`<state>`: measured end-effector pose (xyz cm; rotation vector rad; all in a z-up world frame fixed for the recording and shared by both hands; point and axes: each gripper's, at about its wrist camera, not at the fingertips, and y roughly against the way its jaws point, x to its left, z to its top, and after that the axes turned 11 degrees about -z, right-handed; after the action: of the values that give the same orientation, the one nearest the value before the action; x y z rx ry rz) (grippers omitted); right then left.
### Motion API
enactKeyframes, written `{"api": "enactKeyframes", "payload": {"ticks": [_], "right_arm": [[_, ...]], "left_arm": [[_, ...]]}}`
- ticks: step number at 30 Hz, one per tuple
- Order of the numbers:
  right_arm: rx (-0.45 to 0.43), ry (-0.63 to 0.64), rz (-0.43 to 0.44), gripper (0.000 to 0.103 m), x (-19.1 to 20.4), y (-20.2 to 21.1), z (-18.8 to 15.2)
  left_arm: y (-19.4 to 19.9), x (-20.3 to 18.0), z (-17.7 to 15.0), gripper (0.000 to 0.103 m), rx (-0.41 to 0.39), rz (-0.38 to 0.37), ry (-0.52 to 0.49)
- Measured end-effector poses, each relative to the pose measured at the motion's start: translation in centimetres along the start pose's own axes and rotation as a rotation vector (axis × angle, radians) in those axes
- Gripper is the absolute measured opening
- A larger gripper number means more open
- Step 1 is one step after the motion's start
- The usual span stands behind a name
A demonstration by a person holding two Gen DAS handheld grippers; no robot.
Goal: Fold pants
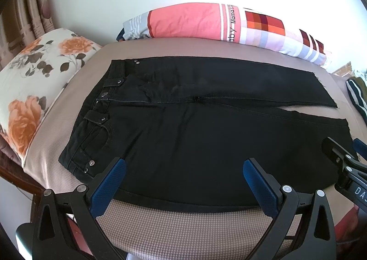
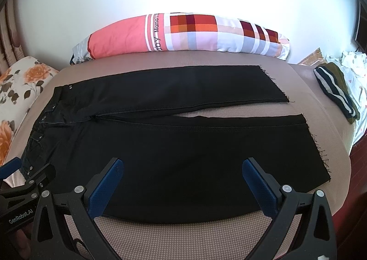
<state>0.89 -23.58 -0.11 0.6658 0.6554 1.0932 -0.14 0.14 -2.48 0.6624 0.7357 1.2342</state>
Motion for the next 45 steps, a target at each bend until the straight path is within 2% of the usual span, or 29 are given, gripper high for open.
{"api": "enactKeyframes", "payload": {"ticks": [8, 16, 20, 22, 27, 29, 32, 34, 37, 40, 42, 45], "right_arm": [[0.006, 0.006, -0.005, 0.103, 0.1, -0.2, 0.4], [0.024, 0.007, 0.008, 0.103, -0.3, -1.5, 1.9], [0.006, -0.001, 0.088, 0.103, -0.7, -2.1, 3.7], [-0.029, -0.007, 0.147, 0.103, -0.9, -2.1, 5.1], [-0.056, 0.047, 0.284, 0.103, 0.0, -3.7, 8.8], [-0.044, 0.065, 0.339, 0.103, 0.7, -4.3, 9.9], [-0.024, 0.056, 0.41, 0.103, 1.9, -5.4, 11.2], [-0.004, 0.042, 0.412, 0.103, 3.0, -6.5, 12.0], [0.024, 0.026, 0.394, 0.103, 4.4, -8.4, 12.8], [0.066, 0.029, 0.367, 0.103, 6.1, -10.5, 13.2], [0.091, 0.04, 0.358, 0.103, 7.4, -11.7, 13.5], [0.122, 0.048, 0.355, 0.103, 9.0, -13.4, 13.8]], "left_arm": [[-0.1, 0.1, 0.3, 0.101, -0.002, -0.005, 0.001], [-1.1, 1.5, 3.3, 0.101, 0.009, -0.03, 0.004], [-1.6, 3.5, 5.9, 0.101, 0.007, -0.047, -0.001], [-2.0, 5.0, 7.7, 0.101, 0.007, -0.069, 0.005], [-3.2, 10.8, 12.8, 0.101, 0.003, -0.127, 0.066], [-4.2, 13.9, 14.8, 0.097, -0.012, -0.145, 0.089], [-6.4, 18.1, 17.1, 0.081, -0.005, -0.163, 0.123], [-8.3, 21.1, 18.3, 0.064, 0.017, -0.168, 0.167], [-11.3, 25.4, 19.7, 0.049, 0.044, -0.24, 0.241], [-14.4, 28.8, 20.4, 0.043, 0.089, -0.357, 0.335], [-16.5, 30.8, 20.6, 0.043, 0.124, -0.437, 0.41], [-18.8, 32.8, 20.6, 0.043, 0.159, -0.471, 0.487]]}}
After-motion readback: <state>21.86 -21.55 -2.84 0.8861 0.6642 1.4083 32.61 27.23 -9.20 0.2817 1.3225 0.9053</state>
